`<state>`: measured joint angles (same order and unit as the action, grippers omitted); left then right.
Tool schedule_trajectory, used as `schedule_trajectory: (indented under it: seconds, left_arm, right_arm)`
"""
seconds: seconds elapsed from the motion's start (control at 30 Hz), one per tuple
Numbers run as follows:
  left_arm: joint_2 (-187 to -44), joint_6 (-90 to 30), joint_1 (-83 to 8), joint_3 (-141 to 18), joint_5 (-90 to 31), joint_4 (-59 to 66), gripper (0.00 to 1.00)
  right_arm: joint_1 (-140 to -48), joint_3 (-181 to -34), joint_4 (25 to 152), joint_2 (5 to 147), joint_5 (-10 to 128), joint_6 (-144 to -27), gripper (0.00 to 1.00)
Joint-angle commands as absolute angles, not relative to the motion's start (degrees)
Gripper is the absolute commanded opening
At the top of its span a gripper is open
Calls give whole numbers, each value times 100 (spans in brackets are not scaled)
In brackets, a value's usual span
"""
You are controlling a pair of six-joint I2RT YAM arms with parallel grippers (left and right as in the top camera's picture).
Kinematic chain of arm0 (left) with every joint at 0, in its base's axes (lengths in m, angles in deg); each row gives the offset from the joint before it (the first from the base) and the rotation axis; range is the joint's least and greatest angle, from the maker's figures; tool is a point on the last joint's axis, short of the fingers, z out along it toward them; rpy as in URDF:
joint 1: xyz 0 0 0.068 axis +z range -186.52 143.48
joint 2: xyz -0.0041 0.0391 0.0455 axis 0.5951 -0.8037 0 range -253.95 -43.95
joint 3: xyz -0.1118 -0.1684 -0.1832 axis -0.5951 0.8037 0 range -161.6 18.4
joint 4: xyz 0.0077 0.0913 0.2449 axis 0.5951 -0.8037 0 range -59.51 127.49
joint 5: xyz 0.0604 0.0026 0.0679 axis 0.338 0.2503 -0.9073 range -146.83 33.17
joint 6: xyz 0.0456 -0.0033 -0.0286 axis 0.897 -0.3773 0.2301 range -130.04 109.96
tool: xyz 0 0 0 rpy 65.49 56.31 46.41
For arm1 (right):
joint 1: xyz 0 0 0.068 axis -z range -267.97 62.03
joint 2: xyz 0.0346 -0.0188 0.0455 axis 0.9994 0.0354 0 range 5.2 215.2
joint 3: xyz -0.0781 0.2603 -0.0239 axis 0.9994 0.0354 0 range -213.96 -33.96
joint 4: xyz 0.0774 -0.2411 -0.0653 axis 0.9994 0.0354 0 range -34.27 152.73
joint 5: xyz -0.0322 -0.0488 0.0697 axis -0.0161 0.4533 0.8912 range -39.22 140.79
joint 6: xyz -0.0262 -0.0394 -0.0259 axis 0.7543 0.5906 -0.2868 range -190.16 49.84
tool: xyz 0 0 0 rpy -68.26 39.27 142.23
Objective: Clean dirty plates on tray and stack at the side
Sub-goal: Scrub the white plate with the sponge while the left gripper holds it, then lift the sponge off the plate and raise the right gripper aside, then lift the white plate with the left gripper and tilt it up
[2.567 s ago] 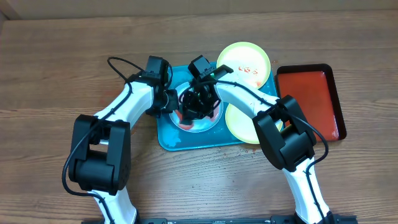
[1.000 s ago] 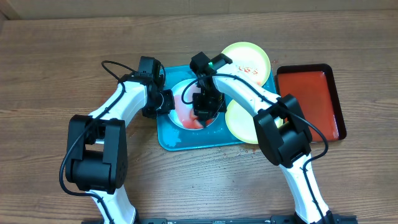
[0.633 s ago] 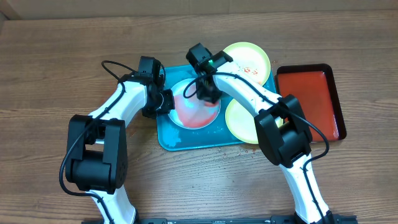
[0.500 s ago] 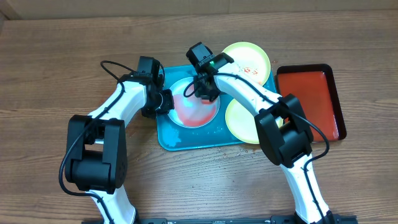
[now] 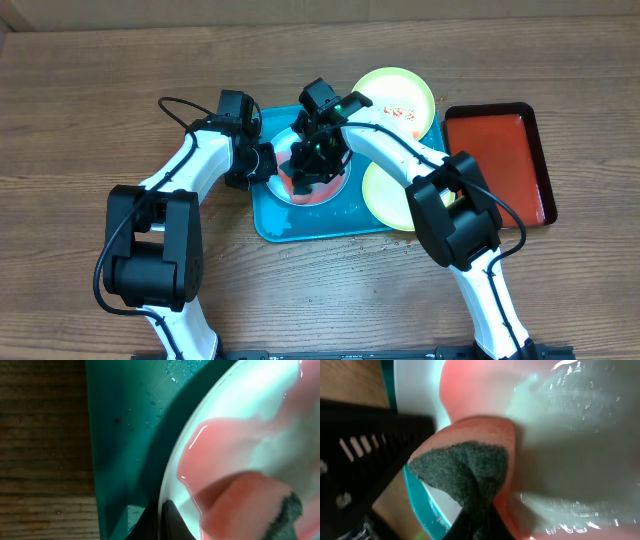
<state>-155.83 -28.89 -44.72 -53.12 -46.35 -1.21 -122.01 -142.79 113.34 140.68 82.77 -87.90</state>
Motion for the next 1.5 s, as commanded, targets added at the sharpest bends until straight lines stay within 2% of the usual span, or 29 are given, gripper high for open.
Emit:
schedule_trajectory:
  seconds: [0.0,0.37,0.53,0.7,1.0,1.47]
  left_arm:
    - [-15705,-2537,-4479,-5188,-4843,-108,4]
    - [-15026,-2288,-4483,-5188,-5280,-193,4]
    - [-14280,-2290,-4708,-5188,-5848,-405,4]
    - [-13924,-2438,-5268,-5188,-6838,-628,4]
    - [-13896,-3103,-6129,-5192,-9242,-888,4]
    - [-13896,-3499,-6979,-5419,-11819,-1006,4]
  right_arm:
    - [-11838,-14327,11515,13204,8627,-8370,4]
    - [-10442,-14327,12494,10879,7278,-8363,4]
    - [-9493,-14327,12684,10413,7117,-8381,4]
    - [-9014,-14301,12809,10411,7117,-8381,4]
    - [-8885,-14301,12894,10411,6892,-8383,4]
    - [-8885,-14301,12984,10413,6708,-8381,4]
